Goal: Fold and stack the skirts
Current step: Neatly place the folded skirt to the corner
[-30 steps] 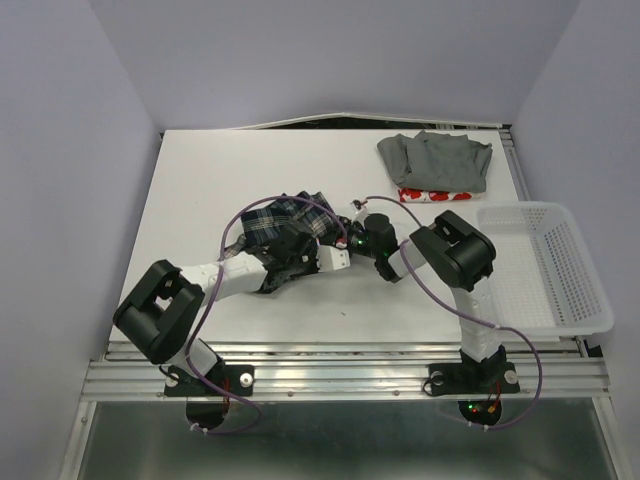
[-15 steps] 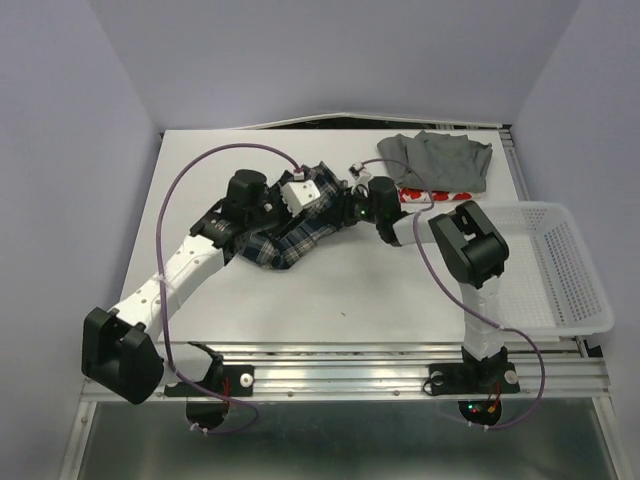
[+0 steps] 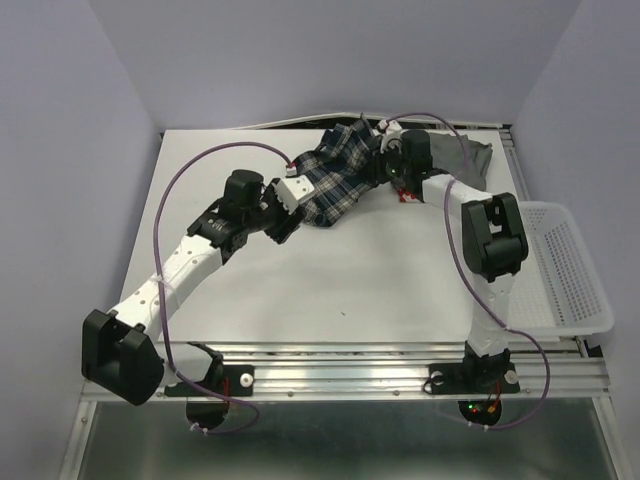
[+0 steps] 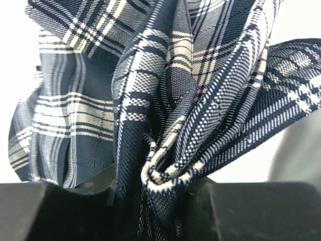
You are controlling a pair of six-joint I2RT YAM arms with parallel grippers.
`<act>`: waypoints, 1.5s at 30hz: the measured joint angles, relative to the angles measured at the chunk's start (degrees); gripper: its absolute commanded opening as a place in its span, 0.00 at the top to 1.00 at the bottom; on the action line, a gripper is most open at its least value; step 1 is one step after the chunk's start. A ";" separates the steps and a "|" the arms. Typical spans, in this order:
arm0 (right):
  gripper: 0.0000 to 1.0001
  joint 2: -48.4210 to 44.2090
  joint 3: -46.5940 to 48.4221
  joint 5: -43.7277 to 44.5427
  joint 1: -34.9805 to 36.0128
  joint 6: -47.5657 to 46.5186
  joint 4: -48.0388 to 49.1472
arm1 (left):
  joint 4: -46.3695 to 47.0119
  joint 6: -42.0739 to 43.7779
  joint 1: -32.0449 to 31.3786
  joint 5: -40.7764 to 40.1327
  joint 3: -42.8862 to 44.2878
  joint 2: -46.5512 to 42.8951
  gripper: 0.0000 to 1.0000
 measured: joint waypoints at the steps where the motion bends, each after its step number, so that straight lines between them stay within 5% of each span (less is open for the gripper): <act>1: 0.81 0.00 1.03 0.09 -0.37 -0.81 -0.68 | -0.02 -0.24 0.00 0.00 0.00 0.37 0.36; 12: 0.83 0.00 8.92 0.81 -4.96 -5.07 -4.24 | 0.22 -0.79 0.00 0.22 -1.18 0.76 0.35; 19: 0.99 -0.02 10.67 -0.04 -7.69 -5.01 -4.68 | 0.31 -0.76 0.00 0.31 -1.49 0.76 0.35; 45: 0.99 -0.02 22.99 -4.98 -14.49 8.92 -8.72 | 0.48 -0.76 0.00 0.63 -1.49 1.92 0.34</act>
